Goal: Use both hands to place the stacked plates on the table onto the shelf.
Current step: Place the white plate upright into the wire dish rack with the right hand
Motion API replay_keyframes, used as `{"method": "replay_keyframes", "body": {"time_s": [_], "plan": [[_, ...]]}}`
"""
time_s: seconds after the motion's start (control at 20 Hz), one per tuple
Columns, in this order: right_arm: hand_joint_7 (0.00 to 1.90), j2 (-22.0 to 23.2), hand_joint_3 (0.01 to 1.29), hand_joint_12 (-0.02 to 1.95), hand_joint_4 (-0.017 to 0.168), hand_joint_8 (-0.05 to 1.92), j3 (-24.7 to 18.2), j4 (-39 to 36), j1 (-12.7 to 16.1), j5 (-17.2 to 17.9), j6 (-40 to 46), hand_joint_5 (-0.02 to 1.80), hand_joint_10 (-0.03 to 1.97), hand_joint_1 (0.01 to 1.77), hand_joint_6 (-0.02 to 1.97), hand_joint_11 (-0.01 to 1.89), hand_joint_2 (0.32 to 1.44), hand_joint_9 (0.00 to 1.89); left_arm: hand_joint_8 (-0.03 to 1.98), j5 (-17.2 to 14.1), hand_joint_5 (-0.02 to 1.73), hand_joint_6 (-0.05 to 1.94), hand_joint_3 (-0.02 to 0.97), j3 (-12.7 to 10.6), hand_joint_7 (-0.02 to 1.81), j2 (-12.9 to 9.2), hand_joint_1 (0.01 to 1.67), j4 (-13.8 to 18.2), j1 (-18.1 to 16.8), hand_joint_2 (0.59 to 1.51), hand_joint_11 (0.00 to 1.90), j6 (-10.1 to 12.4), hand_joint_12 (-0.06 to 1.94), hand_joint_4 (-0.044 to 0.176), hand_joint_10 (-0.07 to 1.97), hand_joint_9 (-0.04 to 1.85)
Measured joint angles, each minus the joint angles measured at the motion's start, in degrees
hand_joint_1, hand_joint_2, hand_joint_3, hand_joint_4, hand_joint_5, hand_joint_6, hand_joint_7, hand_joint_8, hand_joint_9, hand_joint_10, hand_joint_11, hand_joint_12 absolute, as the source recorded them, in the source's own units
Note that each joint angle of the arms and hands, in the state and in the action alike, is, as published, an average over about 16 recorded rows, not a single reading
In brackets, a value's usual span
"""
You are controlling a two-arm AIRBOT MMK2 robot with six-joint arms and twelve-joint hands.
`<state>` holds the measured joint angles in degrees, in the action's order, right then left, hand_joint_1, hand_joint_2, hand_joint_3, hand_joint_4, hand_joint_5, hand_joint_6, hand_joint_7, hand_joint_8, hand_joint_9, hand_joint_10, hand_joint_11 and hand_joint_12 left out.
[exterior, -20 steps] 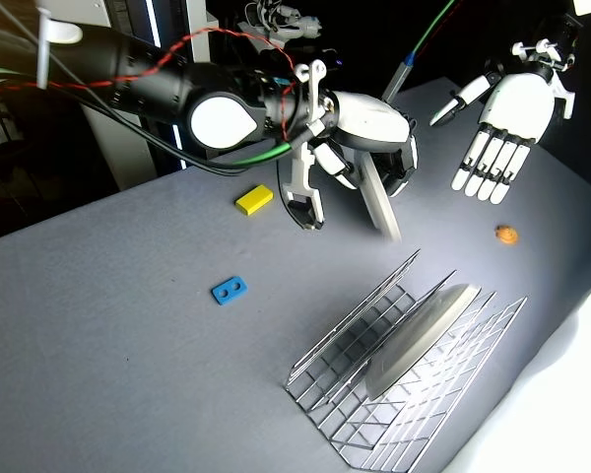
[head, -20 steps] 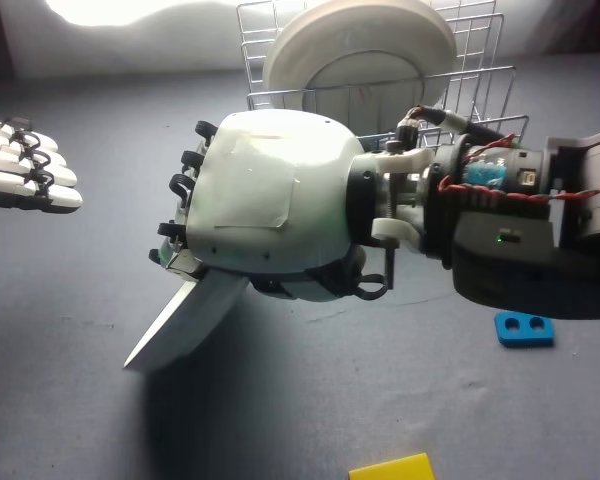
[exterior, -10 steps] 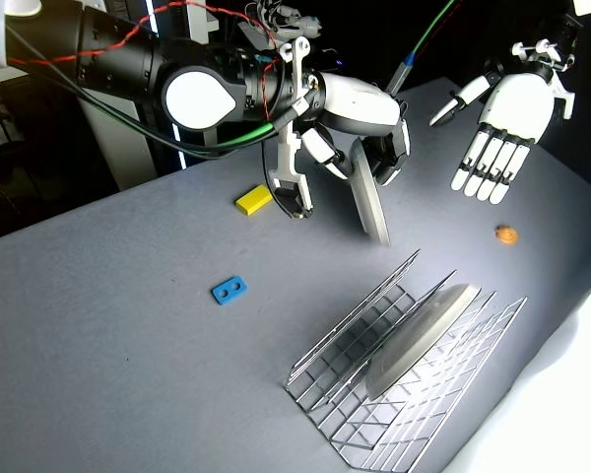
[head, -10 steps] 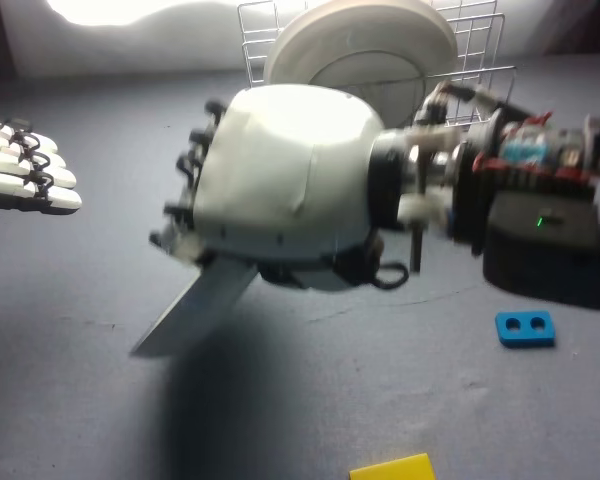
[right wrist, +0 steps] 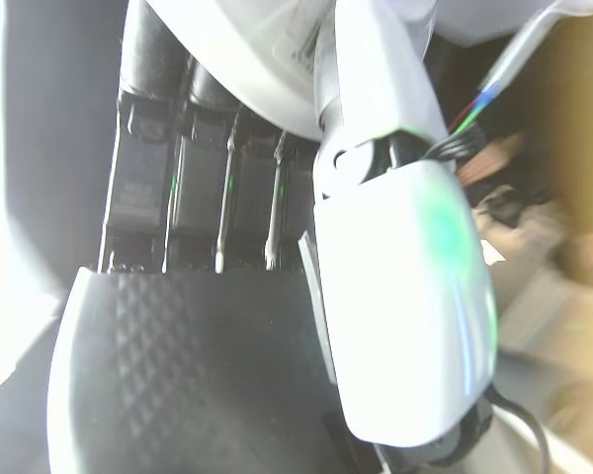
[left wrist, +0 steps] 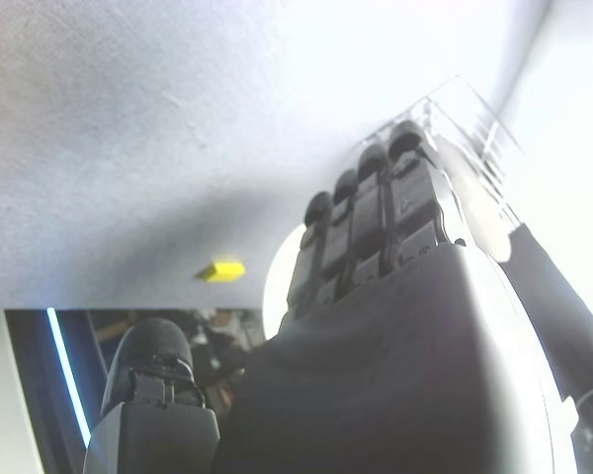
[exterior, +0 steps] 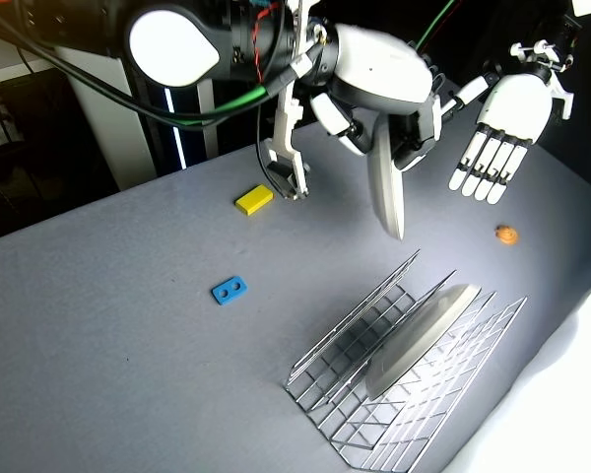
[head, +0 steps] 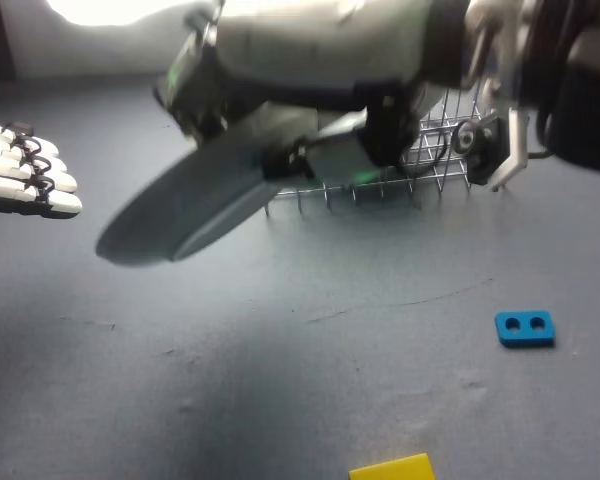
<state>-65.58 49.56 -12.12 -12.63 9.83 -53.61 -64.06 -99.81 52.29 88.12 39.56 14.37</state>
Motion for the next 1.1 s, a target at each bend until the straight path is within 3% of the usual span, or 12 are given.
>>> {"method": "replay_keyframes", "body": {"time_s": [0.15,0.65,0.9,1.1], "plan": [[0.96,1.2,0.02,1.12,-0.007,1.0,0.1,-5.6,1.8,0.6,7.2,0.81,1.05,1.35,1.05,0.84,1.01,0.99,0.0,0.0,0.02,0.01,0.019,0.0,0.02,0.0,0.02,0.1,-0.1,1.13,0.02,-0.2,0.01,0.005,0.01,0.02],[1.0,2.6,0.02,1.11,-0.008,0.95,3.0,-36.1,5.4,6.2,43.8,0.82,1.06,1.35,1.04,0.85,1.01,0.98,0.0,0.1,0.02,0.01,0.019,0.0,0.02,0.0,0.02,0.6,-0.2,1.129,0.02,-0.7,0.01,0.005,0.01,0.02],[1.0,2.8,0.02,1.1,-0.008,0.95,5.3,-45.5,7.6,4.0,61.8,0.83,1.06,1.35,1.03,0.85,1.01,0.99,0.0,0.1,0.02,0.01,0.019,0.1,0.02,0.0,0.02,0.8,0.6,1.129,0.02,-0.7,0.01,0.005,0.01,0.02],[1.01,2.9,0.02,1.1,-0.008,0.95,6.8,-46.3,9.1,-0.7,70.0,0.83,1.06,1.36,1.03,0.85,1.01,1.0,0.0,0.1,0.02,0.01,0.019,0.1,0.01,0.1,0.02,0.8,1.1,1.131,0.02,-0.3,0.01,0.005,0.01,0.02]]}}
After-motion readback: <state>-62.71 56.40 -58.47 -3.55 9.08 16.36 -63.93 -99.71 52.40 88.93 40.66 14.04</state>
